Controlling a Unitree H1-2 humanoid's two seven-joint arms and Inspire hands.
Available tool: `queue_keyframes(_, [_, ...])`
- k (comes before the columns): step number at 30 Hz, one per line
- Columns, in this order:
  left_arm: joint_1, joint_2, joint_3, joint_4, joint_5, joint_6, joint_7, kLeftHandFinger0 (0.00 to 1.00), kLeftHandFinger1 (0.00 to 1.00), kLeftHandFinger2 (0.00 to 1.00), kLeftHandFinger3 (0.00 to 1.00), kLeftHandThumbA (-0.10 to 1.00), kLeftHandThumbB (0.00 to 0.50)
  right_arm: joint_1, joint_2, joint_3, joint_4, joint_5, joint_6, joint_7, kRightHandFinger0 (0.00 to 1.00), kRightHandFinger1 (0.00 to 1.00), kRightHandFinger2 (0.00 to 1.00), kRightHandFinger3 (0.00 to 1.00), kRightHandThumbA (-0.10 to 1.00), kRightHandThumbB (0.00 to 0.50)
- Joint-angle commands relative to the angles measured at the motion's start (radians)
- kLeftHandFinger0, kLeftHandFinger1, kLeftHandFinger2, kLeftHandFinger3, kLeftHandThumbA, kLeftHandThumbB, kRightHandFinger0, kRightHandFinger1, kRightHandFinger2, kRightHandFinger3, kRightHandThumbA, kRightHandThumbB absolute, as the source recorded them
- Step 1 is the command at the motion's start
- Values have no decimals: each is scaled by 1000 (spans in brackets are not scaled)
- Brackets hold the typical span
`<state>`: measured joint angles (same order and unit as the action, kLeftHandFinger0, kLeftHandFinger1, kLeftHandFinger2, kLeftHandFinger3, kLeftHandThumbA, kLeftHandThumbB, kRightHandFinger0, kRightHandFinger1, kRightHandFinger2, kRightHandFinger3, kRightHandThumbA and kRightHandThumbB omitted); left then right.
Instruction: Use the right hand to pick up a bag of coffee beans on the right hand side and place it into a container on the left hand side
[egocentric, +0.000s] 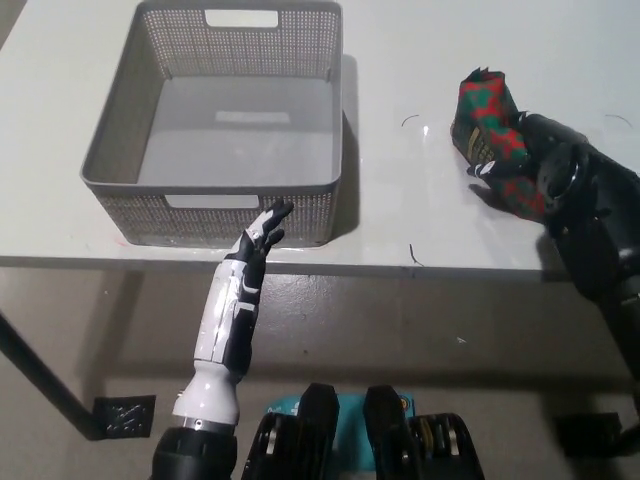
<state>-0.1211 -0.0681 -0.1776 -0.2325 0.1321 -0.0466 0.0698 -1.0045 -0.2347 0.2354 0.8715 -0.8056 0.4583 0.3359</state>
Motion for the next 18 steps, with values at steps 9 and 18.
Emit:
queue_keyframes(9, [47,-12,-10,-94,-1,-54,-13,1000,1000,1000,1000,1000,500,-94,31,116,388,56,-110,-51,1000,1000,1000,1000,779,492])
queue_keyframes(18, [91,-10,-16,-146,-17,-65,-21,1000,1000,1000,1000,1000,500,-61,29,151,372,30,-220,-588,1000,1000,1000,1000,204,311])
